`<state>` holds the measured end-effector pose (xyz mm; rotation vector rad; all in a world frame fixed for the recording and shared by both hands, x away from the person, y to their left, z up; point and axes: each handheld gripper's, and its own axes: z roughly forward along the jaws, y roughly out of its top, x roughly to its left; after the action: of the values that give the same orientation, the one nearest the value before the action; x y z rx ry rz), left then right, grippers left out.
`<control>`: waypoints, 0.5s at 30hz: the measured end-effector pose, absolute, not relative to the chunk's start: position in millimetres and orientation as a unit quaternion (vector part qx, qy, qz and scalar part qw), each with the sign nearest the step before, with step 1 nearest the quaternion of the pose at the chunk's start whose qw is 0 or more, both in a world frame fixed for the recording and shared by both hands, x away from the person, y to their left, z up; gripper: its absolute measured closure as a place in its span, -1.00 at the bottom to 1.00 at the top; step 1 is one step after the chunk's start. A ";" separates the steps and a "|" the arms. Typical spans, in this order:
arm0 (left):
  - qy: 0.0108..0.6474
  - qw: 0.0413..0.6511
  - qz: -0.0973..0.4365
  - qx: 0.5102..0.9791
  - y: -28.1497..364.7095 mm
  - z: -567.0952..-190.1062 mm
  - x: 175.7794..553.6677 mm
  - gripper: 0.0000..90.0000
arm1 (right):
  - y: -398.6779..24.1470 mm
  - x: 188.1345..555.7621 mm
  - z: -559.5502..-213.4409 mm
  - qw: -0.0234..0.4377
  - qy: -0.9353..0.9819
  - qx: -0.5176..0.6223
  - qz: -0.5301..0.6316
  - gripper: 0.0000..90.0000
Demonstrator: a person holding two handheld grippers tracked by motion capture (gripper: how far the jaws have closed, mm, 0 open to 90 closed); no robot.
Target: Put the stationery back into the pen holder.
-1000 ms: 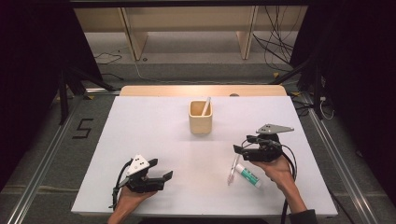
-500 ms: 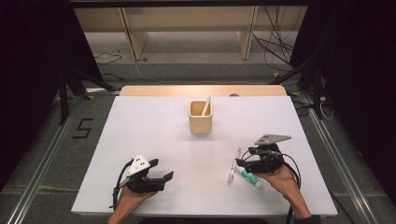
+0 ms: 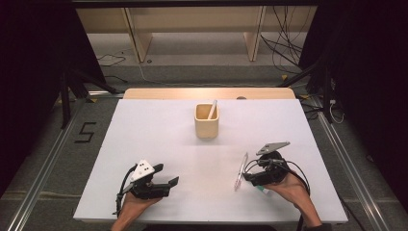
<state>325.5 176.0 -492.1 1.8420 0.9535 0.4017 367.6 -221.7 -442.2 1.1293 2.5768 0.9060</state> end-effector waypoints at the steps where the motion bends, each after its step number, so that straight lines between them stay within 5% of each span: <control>1: 0.393 0.493 0.165 0.759 175.9 -492.0 325.5 -0.55 | -221.2 367.5 -442.7 0.091 0.869 0.381 0.302 -0.47; 15: 0.393 0.493 0.165 0.759 175.9 -492.2 325.2 -0.55 | -216.7 369.5 -451.4 0.085 0.892 0.369 0.248 -0.28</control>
<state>325.2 175.9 -492.2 1.8408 0.9535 0.3991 369.5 -216.7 -451.4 1.1000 2.6592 0.7389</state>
